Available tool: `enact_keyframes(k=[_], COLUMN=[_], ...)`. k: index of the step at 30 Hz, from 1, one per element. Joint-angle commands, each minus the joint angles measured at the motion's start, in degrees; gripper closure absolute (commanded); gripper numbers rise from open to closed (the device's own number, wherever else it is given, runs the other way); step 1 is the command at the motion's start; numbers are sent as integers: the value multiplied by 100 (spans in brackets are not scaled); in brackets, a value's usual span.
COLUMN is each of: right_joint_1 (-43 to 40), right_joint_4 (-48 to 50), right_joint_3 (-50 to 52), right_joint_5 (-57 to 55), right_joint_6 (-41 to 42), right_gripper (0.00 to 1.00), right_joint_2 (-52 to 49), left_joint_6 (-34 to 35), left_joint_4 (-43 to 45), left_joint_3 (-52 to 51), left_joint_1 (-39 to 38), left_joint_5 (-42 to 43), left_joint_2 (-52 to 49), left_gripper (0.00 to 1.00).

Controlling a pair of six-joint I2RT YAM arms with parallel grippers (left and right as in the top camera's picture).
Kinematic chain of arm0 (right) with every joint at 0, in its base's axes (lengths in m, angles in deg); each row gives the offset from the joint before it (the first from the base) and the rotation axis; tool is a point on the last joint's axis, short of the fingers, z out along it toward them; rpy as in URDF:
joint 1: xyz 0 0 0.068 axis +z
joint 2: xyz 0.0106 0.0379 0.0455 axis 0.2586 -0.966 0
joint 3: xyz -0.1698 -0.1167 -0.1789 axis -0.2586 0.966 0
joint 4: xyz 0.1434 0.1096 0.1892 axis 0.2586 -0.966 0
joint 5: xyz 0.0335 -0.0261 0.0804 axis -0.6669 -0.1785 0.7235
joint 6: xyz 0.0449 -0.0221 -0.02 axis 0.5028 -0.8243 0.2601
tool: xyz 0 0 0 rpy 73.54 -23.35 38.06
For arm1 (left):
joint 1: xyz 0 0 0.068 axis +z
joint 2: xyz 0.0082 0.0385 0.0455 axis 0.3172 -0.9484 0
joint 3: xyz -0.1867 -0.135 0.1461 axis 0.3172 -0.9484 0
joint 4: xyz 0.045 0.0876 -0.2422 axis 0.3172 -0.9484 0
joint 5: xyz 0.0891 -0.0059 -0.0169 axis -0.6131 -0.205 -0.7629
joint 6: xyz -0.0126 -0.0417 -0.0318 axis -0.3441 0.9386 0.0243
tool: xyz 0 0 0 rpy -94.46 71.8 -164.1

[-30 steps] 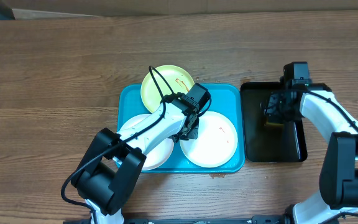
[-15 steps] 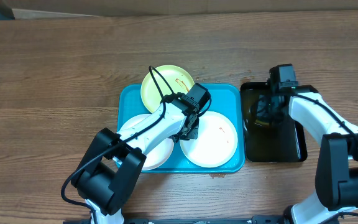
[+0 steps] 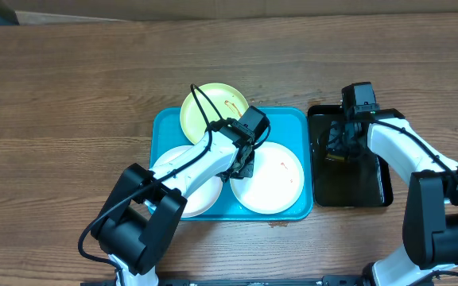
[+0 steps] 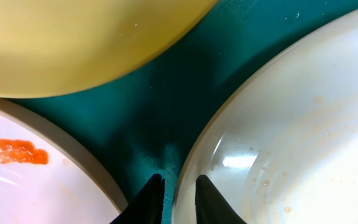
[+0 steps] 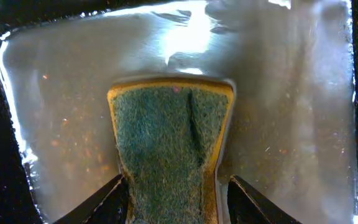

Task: Clean dirty plates on tray and stack at the side
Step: 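Dip and rub the sponge in the water of the black tray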

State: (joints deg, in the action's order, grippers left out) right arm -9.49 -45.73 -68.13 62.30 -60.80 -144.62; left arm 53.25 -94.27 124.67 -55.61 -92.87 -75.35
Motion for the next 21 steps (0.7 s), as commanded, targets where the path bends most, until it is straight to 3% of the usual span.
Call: enact_keyframes(k=[1,7,9,13,21], right_joint_1=[-2,-4,-4,-4,-4], right_joint_4=[90,129,125,79,-245], right_joint_3=[37,37,35,-13,-374], right_joint_5=[-24,129,131,133,131], right_joint_6=[50,44,-83,-769,-798], right_gripper=[50,81,96,96,96], right_joint_2=[-125,-155,-155,-155,-155], left_joint_6=[-33,-33,-33,-31,-31], left_joint_4=[15,33,61,103,170], left_joint_3=[-63,-63,-63,-63,-63], left_joint_1=[0,0,0,0,0], left_joint_5=[-52,-52,-61,-96,-96], left_joint_2=[61,61,61,61,61], left_gripper=[79,78,75,73,79])
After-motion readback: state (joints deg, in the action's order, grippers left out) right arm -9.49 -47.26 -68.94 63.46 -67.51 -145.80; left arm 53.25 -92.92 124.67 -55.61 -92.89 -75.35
